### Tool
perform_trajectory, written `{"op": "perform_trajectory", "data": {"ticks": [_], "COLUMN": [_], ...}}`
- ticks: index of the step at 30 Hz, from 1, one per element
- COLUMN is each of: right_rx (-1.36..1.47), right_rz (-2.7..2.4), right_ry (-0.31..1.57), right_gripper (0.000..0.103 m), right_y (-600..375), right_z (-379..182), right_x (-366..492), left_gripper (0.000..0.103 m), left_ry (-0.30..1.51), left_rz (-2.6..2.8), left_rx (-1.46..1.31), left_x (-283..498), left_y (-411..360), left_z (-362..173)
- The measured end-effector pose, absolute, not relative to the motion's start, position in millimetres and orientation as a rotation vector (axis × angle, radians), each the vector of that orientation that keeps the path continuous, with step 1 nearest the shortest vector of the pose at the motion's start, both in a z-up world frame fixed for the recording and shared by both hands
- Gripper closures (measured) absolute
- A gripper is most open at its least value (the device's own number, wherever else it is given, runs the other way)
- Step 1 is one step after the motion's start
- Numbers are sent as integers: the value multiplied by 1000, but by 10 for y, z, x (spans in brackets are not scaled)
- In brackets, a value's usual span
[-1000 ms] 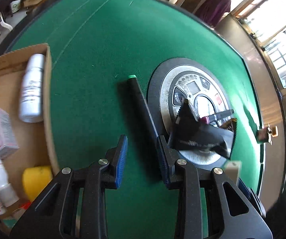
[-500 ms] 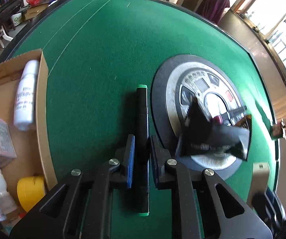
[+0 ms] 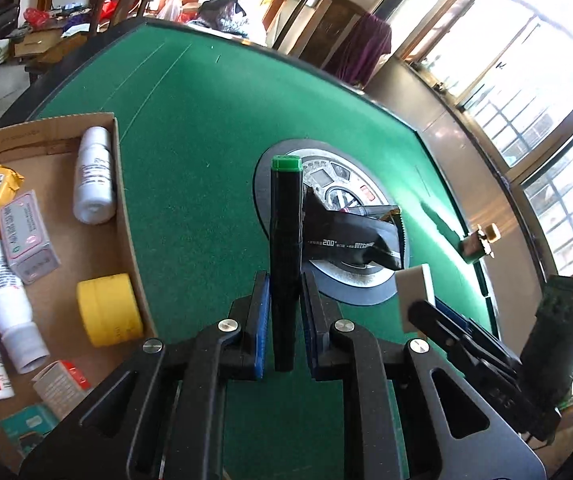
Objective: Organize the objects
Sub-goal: 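Carry the marker and charger plug over the tray with both tools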
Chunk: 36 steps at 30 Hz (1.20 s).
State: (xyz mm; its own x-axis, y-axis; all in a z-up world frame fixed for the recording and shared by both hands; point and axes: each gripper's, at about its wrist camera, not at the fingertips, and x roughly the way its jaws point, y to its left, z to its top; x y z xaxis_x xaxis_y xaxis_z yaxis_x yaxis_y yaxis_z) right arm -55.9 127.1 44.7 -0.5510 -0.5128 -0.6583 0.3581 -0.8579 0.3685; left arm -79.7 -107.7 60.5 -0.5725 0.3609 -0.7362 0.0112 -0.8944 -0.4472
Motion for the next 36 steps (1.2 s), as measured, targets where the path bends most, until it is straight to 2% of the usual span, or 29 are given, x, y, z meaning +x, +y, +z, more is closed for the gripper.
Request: {"op": "perform_trajectory", "data": {"ticks": [10,25,36], "right_rx": [1015,885,860], "right_rz": [-2425,-2280,-2095], "right_ry": [-203,-134,51], "right_gripper": [59,59,59], "right_y": [1125,631,-195], "right_z": [480,629,533], "right_x": [-444,-57,433], "left_gripper": [89,89,89], "left_ry": [-590,-752,-880], "left_rz": [2573,2639,2629], "left_rx": [-1233,-1057,-1170], "left_x": [-653,-350,-332], "left_y": [-1170,-2040,-2597], "left_z": [674,991,772]}}
